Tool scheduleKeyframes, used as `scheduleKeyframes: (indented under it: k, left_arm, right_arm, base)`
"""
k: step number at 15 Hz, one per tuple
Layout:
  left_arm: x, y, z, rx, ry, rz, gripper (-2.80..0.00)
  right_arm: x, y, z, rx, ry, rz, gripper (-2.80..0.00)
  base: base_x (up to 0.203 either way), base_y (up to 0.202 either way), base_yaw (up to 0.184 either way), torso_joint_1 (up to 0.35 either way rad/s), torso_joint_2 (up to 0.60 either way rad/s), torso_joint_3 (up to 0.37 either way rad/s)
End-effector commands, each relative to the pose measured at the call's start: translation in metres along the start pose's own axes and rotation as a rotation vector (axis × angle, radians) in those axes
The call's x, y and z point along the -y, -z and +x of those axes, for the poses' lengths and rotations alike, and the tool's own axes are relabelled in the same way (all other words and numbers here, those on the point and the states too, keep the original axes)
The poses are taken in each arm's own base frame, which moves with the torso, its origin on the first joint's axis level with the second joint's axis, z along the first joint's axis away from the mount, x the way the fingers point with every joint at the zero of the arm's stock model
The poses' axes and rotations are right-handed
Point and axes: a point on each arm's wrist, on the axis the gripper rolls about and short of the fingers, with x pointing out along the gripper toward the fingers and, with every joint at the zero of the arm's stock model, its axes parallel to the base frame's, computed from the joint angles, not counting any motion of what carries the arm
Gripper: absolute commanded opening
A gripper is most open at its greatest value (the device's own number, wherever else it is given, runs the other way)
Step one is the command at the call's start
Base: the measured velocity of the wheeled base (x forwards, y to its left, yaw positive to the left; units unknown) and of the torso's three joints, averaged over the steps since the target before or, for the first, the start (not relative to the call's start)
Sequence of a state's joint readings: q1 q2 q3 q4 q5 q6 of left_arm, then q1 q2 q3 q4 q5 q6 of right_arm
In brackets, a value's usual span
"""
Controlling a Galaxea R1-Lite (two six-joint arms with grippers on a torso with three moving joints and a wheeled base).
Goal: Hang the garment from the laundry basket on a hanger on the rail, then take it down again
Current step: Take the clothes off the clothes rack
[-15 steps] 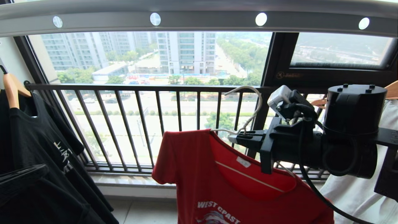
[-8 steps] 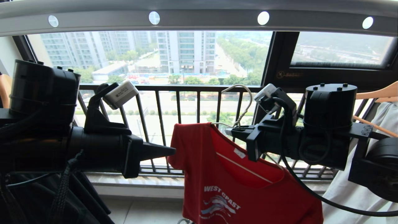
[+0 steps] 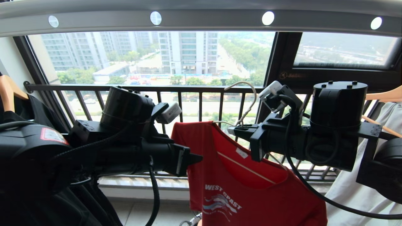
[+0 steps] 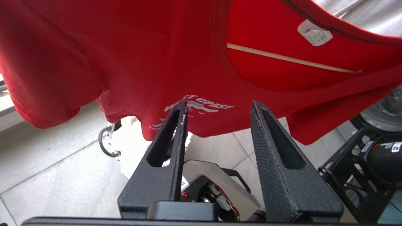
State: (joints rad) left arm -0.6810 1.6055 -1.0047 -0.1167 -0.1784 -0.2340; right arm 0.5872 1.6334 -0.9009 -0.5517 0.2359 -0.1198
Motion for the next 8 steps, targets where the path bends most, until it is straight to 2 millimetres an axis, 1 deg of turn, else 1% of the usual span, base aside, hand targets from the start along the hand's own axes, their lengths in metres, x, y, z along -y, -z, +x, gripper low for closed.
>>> scheduleKeyframes:
  k: [1,3,6,8]
  left_arm:
    - [0.015,0.008,0.018,0.058,-0.045,0.019,0.00]
    - [0.025,0.012,0.022,0.097,-0.112,0.035,0.00]
    - [0.037,0.013,0.035,0.198,-0.273,0.068,0.00]
    - [0.037,0.012,0.037,0.224,-0.353,0.105,0.00]
  right_arm:
    - [0.000,-0.002,-0.002,0.009,-0.001,-0.004,-2.80]
    - [-0.001,-0.002,-0.002,0.009,-0.001,-0.003,-2.80]
    - [-0.001,-0.002,-0.004,0.011,-0.002,-0.007,-2.80]
    - [-0.001,-0.002,-0.004,0.012,-0.002,-0.006,-2.80]
  base:
    - [0.000,0.000,0.000,0.000,0.00,0.000]
    - [0.000,0.000,0.000,0.000,0.00,0.000]
    - [0.000,0.000,0.000,0.000,0.00,0.000]
    - [0.000,0.000,0.000,0.000,0.00,0.000]
